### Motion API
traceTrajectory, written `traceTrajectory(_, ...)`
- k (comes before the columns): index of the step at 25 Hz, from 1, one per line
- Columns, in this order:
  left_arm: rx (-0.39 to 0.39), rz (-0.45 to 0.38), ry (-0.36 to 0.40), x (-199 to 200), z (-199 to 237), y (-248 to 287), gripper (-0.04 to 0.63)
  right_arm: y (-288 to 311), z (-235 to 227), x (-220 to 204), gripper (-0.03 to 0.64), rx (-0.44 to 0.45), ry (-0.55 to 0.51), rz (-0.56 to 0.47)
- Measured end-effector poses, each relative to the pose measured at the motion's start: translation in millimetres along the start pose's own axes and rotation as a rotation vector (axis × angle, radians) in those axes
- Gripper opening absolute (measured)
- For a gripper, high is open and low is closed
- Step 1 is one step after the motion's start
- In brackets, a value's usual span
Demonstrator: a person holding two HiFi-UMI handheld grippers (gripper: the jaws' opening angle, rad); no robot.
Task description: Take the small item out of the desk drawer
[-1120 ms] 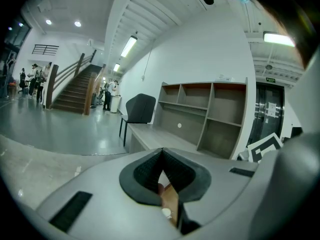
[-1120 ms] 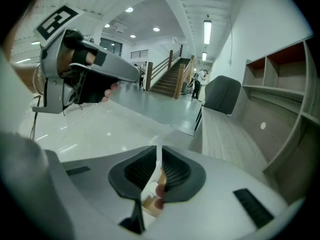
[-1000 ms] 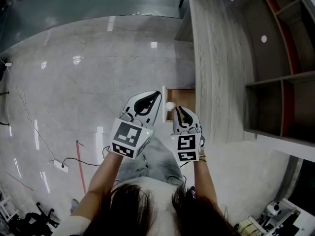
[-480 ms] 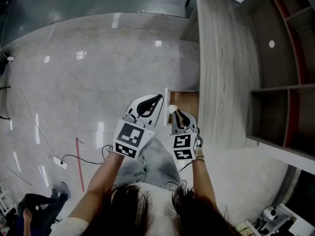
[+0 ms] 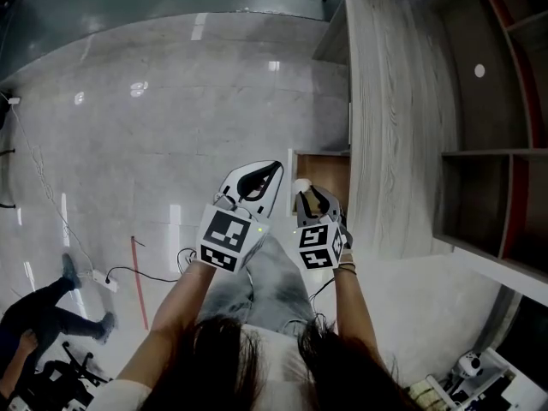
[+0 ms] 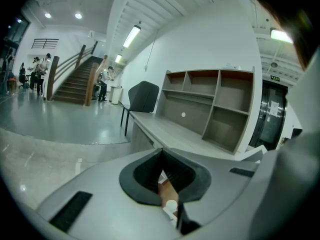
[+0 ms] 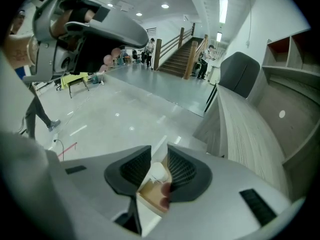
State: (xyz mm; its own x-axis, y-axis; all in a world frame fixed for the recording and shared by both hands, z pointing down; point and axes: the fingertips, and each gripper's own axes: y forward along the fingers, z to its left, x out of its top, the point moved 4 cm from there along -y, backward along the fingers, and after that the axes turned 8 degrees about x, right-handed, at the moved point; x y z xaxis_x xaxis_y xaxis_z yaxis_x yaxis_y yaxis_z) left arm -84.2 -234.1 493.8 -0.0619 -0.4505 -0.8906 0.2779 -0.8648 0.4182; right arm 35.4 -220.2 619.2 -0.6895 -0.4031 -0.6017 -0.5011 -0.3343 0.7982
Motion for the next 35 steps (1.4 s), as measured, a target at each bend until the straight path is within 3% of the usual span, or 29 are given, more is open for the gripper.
traceTrajectory(23, 0.011, 0.042, -0.033, -41.0, 26.1, 21.4, 0.006, 71.3, 1.1, -49.6, 0.169, 0.067, -0.220, 0.269)
traceTrajectory(35, 0.012, 0.077, -0.048, -53.9, 33.2, 34.2, 0.006, 100.4, -3.3, -70.8, 0.195, 0.099, -0.275, 0.382)
